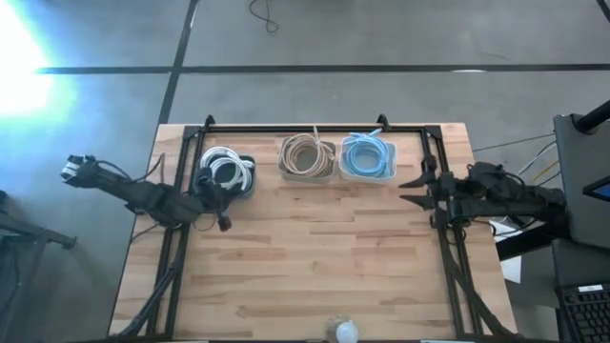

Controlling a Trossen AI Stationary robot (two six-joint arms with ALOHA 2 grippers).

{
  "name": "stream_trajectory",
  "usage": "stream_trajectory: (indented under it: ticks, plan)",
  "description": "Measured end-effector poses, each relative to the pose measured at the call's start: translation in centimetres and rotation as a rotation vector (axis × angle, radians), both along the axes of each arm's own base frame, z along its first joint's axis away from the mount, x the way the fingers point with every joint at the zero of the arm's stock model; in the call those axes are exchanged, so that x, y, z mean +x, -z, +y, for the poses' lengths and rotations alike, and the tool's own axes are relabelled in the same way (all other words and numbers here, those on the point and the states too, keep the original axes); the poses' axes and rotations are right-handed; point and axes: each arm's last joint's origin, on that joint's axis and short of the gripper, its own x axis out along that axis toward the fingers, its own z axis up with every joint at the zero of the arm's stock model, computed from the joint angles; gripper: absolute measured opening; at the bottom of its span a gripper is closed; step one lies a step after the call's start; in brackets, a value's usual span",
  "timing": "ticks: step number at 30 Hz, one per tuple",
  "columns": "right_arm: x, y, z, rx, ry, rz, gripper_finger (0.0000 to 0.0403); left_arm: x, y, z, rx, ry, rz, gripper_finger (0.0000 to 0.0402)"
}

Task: Pick & Place USB Port
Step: Return to Home Position

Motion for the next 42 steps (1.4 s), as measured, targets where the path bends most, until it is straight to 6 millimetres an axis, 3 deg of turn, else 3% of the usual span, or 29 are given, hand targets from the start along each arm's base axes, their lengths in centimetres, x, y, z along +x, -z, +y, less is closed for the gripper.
stream_trajectory:
  ticks: [6, 12, 19, 42]
  plan:
    - [-1.2, 0.9, 0.0, 0.017, 0.001, -0.038, 0.0118, -1.3, 1.0, 0.3, 0.068, 0.123, -0.172, 0.0]
    - [-1.2, 3.0, 0.0, 0.055, 0.006, -0.029, 0.0118, -2.9, 2.0, 0.9, 0.067, 0.125, -0.272, 0.0]
    - [-1.1, 3.7, 0.0, 0.081, 0.011, -0.034, 0.0118, -4.4, 1.9, 1.4, 0.123, 0.136, -0.377, 0.0]
    - [0.2, 6.2, 0.0, 0.006, 0.008, -0.041, 0.0118, -3.3, 5.1, 1.0, 0.14, 0.163, -0.368, 0.0]
